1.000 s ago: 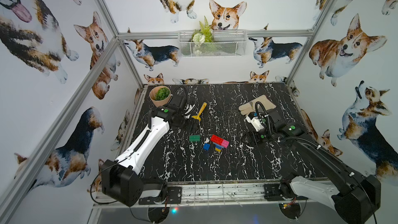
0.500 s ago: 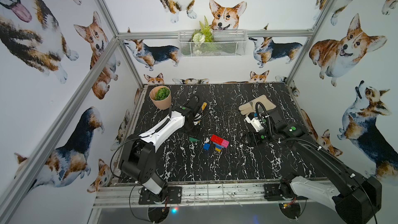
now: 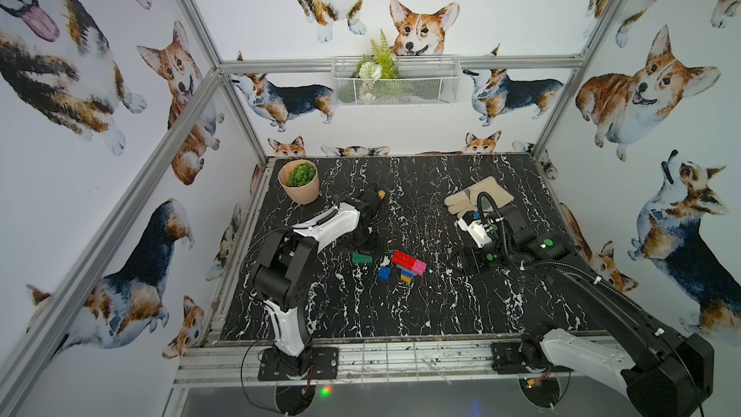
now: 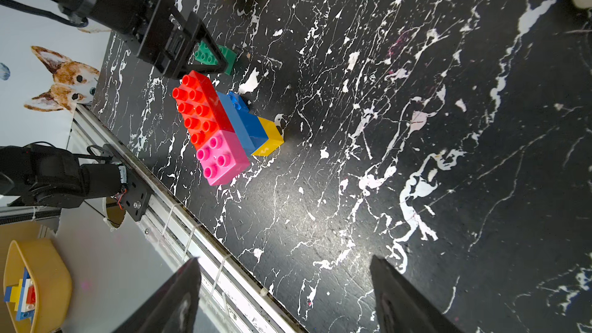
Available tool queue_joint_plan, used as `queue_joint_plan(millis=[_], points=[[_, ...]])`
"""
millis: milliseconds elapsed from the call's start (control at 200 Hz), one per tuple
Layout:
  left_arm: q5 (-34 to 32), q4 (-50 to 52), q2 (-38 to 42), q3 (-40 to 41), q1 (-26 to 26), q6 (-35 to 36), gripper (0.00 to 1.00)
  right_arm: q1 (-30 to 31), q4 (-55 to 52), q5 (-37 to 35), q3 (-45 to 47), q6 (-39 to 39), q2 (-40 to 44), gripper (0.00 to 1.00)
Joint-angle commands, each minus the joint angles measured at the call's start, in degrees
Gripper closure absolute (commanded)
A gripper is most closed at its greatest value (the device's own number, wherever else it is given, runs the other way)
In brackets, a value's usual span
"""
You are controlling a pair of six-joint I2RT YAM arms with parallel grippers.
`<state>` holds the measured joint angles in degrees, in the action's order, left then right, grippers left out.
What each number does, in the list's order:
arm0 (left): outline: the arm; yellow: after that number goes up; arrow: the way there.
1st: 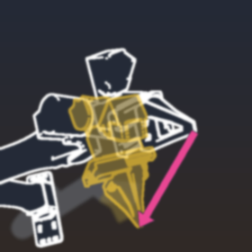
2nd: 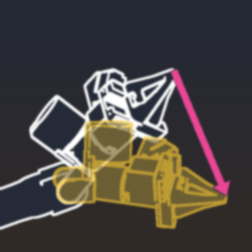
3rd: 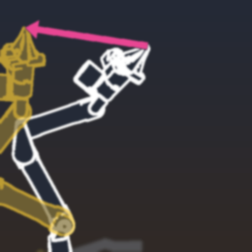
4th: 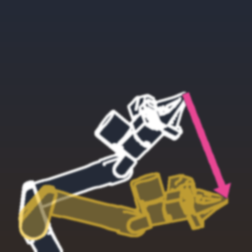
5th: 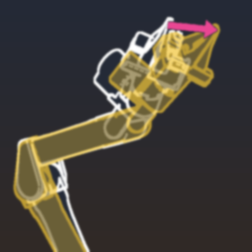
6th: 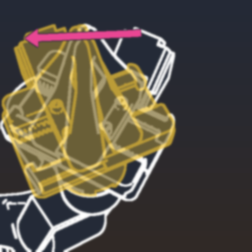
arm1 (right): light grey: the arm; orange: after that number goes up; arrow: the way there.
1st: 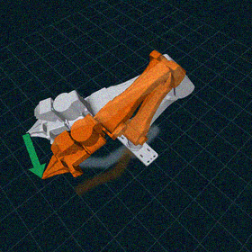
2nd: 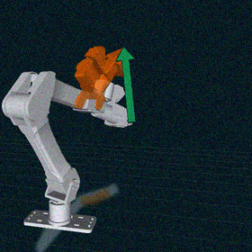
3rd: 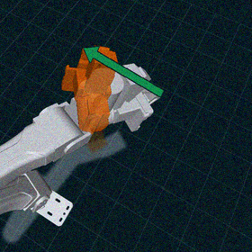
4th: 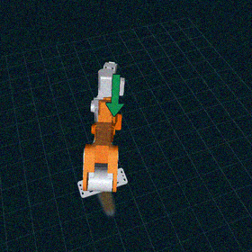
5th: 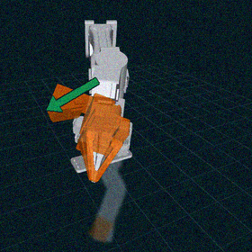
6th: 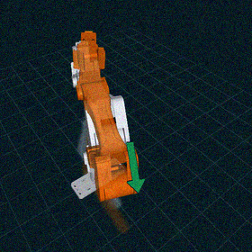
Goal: Assemble a spoon with lego
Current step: Pick up the lego brick from the center of the board.
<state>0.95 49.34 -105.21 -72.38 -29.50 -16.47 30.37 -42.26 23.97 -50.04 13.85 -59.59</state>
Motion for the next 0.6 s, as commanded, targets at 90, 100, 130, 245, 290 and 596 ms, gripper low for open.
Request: queue_joint_plan(millis=[90,100,130,245,290,596], points=[[-1.37,-2.5,-2.89,-0.71,0.46,-3.09,0.07,0.04,1.08,-0.04,0.38,0.66,0.63,0.16],[-1.45,-2.54,-3.0,-0.67,0.46,-3.12,0.07,0.04,1.02,-0.05,0.38,0.66,0.62,0.16],[-1.52,-2.73,-3.15,-0.57,0.49,-3.22,0.08,0.0,0.97,-0.18,0.38,0.57,0.68,0.16],[-1.21,-2.93,-3.85,-0.41,0.49,-3.3,0.12,-0.02,1.26,-0.22,0.65,0.69,0.75,0.16],[-1.2,-2.94,-3.91,-0.38,0.49,-3.23,0.14,0.0,1.38,-0.22,0.73,0.66,0.64,0.16],[-0.56,-2.38,-3.31,0.36,0.67,-2.18,0.36,0.0,1.3,-0.17,0.82,0.65,0.53,0.17]])
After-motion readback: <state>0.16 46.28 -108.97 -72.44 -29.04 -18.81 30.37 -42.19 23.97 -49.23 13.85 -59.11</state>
